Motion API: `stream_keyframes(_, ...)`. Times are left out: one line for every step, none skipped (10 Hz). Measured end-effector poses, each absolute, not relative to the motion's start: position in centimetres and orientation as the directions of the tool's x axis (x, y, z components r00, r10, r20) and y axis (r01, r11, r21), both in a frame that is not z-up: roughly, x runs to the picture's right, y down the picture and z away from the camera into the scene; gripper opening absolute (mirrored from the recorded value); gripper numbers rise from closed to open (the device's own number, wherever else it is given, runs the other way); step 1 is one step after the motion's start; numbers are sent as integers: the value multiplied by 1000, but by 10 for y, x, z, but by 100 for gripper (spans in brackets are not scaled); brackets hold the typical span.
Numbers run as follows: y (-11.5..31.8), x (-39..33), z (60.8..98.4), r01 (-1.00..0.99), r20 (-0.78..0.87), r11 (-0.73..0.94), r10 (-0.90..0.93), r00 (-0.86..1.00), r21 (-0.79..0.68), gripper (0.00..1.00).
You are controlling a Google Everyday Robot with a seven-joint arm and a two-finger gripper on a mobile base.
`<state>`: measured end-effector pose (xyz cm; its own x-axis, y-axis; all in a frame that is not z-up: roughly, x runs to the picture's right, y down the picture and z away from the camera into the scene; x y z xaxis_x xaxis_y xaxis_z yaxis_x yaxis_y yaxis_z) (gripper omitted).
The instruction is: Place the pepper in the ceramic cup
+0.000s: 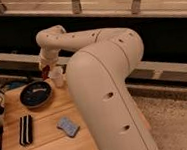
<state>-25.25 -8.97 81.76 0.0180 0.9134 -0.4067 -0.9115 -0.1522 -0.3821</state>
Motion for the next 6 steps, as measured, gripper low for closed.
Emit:
stream_keyframes(-90, -250, 818, -911, -402, -153, 915, 15, -382, 0)
stream_keyframes(-94, -246, 820, -907, -378, -157, 926, 3, -391, 0)
stream_keyframes(-100, -239, 828, -900, -364, -182, 931, -28, -395, 0)
stream_keyframes(-105, -232, 837, -892, -360, -211, 931, -58, -400, 0)
stream_keyframes(-115, -217, 853, -870, -354, -256, 930, -102, -422, 0)
stream_keyframes(-124, -206, 866, -848, -347, -286, 929, -130, -446, 0)
